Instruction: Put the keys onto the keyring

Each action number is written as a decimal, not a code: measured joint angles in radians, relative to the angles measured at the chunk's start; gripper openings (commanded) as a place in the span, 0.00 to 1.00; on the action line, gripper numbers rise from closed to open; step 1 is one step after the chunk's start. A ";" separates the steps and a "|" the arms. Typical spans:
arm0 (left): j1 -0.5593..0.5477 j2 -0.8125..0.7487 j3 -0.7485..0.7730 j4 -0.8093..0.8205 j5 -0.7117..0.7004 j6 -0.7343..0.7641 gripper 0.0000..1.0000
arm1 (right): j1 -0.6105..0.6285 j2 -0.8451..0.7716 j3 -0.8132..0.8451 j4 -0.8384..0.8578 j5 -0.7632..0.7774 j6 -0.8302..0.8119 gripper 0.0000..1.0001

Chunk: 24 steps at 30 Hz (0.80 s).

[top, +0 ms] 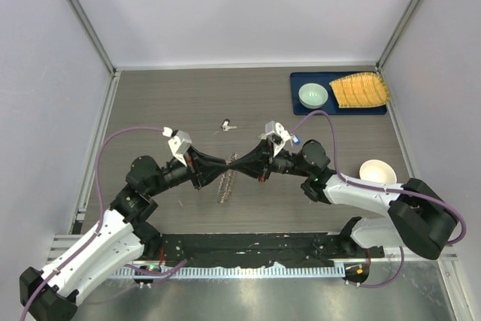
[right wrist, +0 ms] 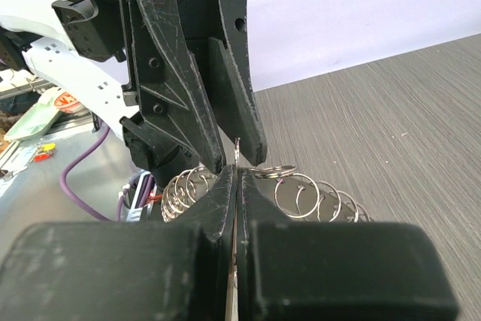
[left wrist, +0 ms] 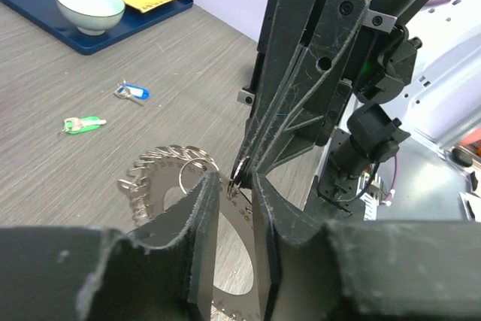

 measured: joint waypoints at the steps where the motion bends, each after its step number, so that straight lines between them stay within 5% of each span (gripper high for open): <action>1: 0.001 0.001 0.000 0.002 0.007 -0.004 0.23 | -0.002 0.000 -0.002 0.003 -0.003 0.003 0.01; 7: 0.005 0.010 0.000 0.020 0.044 -0.023 0.00 | -0.007 0.000 -0.010 0.022 -0.011 0.011 0.01; 15: 0.005 -0.001 0.010 -0.008 0.052 0.003 0.00 | -0.011 0.009 -0.011 0.039 -0.032 0.023 0.04; 21: -0.002 -0.007 0.138 -0.250 0.031 0.160 0.00 | -0.009 0.014 -0.010 0.047 -0.046 0.027 0.48; 24: 0.000 -0.002 0.203 -0.346 0.005 0.250 0.00 | -0.009 0.011 -0.006 0.003 -0.047 0.014 0.60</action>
